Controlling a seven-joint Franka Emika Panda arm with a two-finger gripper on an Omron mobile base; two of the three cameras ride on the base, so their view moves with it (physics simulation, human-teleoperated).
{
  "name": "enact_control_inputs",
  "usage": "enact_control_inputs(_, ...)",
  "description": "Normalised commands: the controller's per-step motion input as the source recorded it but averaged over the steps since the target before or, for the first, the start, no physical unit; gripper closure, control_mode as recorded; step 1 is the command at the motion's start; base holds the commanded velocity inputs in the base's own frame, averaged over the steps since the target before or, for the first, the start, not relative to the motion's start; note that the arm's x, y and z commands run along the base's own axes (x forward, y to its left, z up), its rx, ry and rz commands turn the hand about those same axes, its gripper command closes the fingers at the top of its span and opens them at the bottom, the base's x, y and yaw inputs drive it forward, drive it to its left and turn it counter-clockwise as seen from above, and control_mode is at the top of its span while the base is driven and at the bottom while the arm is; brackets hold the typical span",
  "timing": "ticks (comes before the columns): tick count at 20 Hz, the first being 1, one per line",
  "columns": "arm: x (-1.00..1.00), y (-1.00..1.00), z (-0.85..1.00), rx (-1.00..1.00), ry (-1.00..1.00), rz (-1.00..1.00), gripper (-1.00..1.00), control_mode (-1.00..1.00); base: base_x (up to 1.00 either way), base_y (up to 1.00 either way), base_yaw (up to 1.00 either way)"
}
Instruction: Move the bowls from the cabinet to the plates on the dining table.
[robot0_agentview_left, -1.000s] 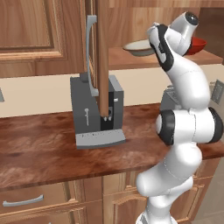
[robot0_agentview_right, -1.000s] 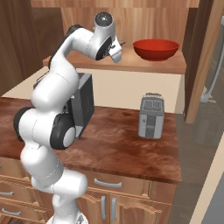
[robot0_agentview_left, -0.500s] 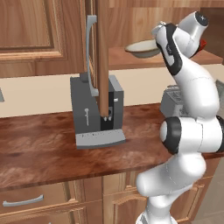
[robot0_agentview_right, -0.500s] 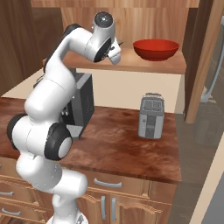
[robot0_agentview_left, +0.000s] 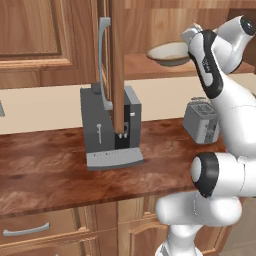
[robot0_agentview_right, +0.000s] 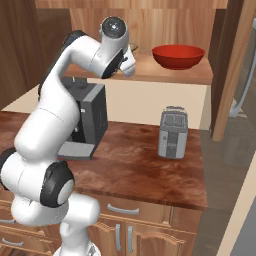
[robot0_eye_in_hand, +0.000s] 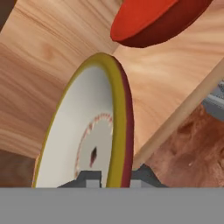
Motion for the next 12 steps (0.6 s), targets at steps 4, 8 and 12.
enact_control_inputs(4, -0.78, 0.0, 0.01, 0.01, -0.03, 0.0, 1.0, -1.0, 0.0, 0.0, 0.0)
enact_control_inputs(8, -0.84, 0.0, 0.0, 0.03, 0.0, 0.0, 1.0, -1.0, 0.0, 0.0, 0.0)
enact_control_inputs(12, -0.87, 0.0, 0.0, 0.06, -0.03, 0.0, 1.0, -1.0, 0.0, 0.0, 0.0)
